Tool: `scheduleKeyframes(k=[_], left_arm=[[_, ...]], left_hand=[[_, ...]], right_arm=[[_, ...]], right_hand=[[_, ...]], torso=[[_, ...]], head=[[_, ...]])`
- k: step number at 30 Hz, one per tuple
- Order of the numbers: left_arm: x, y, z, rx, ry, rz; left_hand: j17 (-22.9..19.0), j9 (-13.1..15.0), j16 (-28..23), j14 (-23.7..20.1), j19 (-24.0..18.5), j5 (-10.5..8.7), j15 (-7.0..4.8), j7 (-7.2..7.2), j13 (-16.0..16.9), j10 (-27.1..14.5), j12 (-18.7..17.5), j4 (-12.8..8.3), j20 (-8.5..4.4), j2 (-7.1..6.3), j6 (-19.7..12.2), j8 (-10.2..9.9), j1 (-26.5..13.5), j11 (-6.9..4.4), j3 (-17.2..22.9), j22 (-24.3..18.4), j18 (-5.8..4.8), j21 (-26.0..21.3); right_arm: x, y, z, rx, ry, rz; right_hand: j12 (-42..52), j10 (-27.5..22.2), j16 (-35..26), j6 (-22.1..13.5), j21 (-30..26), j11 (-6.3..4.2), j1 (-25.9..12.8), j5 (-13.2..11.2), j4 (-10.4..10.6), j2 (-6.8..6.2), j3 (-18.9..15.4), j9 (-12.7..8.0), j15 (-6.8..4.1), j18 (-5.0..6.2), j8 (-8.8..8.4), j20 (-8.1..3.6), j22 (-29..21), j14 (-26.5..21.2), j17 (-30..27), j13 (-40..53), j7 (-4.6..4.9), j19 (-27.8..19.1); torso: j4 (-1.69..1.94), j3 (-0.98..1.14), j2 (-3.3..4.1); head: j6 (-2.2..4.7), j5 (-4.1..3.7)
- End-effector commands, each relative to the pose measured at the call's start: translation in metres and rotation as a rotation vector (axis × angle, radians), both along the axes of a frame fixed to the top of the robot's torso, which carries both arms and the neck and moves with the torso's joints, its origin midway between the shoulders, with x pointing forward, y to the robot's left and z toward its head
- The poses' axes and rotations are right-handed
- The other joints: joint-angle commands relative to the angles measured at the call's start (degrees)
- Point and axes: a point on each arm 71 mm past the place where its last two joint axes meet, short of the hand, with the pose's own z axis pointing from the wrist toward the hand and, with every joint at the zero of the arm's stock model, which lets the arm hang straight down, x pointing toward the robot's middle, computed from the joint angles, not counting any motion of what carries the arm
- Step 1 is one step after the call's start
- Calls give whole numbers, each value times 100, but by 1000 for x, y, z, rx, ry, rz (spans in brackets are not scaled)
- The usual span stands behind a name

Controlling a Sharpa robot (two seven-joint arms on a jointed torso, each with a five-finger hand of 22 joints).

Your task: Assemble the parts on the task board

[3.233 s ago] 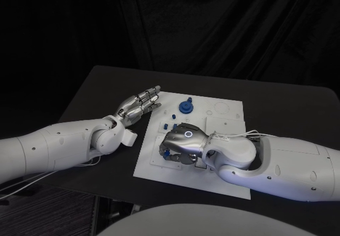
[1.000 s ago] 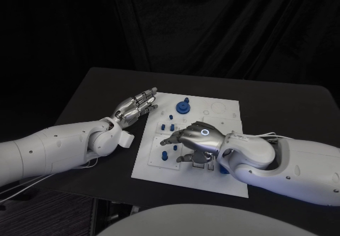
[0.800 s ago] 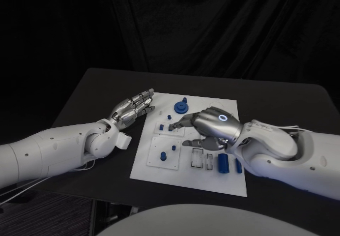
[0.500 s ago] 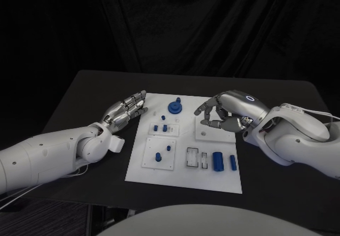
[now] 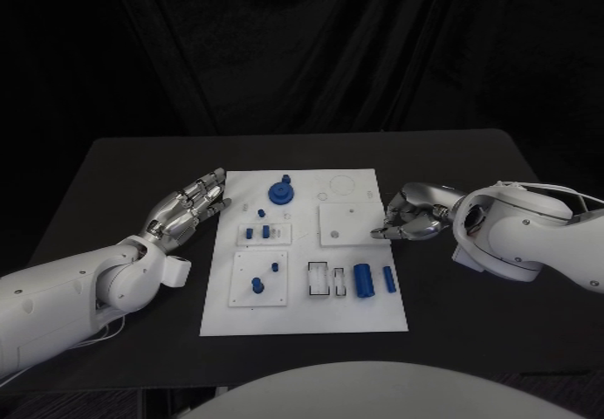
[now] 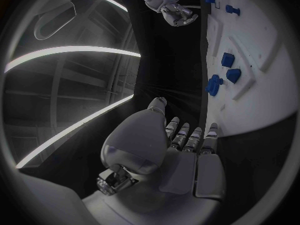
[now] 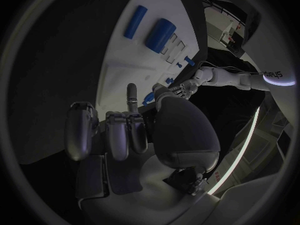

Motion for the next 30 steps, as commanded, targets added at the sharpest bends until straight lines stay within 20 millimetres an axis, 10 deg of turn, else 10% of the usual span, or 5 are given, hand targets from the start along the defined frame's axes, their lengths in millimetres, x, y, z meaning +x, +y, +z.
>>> scheduleKeyframes(k=[1,9,12,22,30], left_arm=[[-1,-1,1,-14,-12,3],[-7,-1,8,-38,-60,22],[-14,-1,14,-48,-90,43],[-28,13,36,-43,-165,111],[-28,14,48,-54,-170,96]], left_hand=[[-4,4,6,7,5,26,-3,22,4,-16,19,-42,14,25,-5,26,17,-27,1,0,78,-17],[0,32,11,18,8,-28,-127,83,25,92,172,124,-101,49,240,83,-175,-160,-85,-1,98,-12],[-14,47,-4,-19,-32,-248,-460,46,43,233,356,584,-422,-49,551,131,-302,-244,-237,-65,101,-28],[-30,46,-21,-63,-227,-1099,-1302,-17,37,272,292,611,-1662,73,749,72,-1300,-769,-664,-464,-283,-152],[-30,39,-21,-63,-179,-1327,-993,55,25,203,179,602,-1379,167,644,53,-1568,-665,-674,-405,-333,-125]], right_arm=[[-9,-5,-12,-63,127,-74],[-31,1,-26,-75,196,-80],[-37,3,-25,-50,162,-86],[-49,15,-19,-27,70,-72],[-56,20,-19,-24,73,-81]], right_hand=[[14,606,27,24,191,-70,-343,-15,27,-36,27,254,-51,-111,238,-62,1254,605,1505,1505,-70,320],[14,606,27,-298,603,-159,-754,18,33,-93,133,1233,-131,-189,972,-139,1354,605,1505,1505,-173,422],[14,606,27,-426,721,-169,-753,88,22,-60,151,1455,-146,-214,1107,-147,1387,605,1505,1505,-182,458],[14,606,27,-574,909,-173,-716,172,28,-58,169,1645,-148,-258,1194,-159,1443,605,1505,1505,-182,524],[14,606,27,-687,922,-147,-836,55,35,-60,137,1653,-131,-260,1113,-149,1445,605,1505,1505,-148,526]], torso=[[-4,6,0],[-1,-1,-4],[-4,-5,2],[-6,-4,-15],[-14,-2,-16]], head=[[-1,-76],[-1,-58],[-1,-24],[-1,8],[-1,-9]])
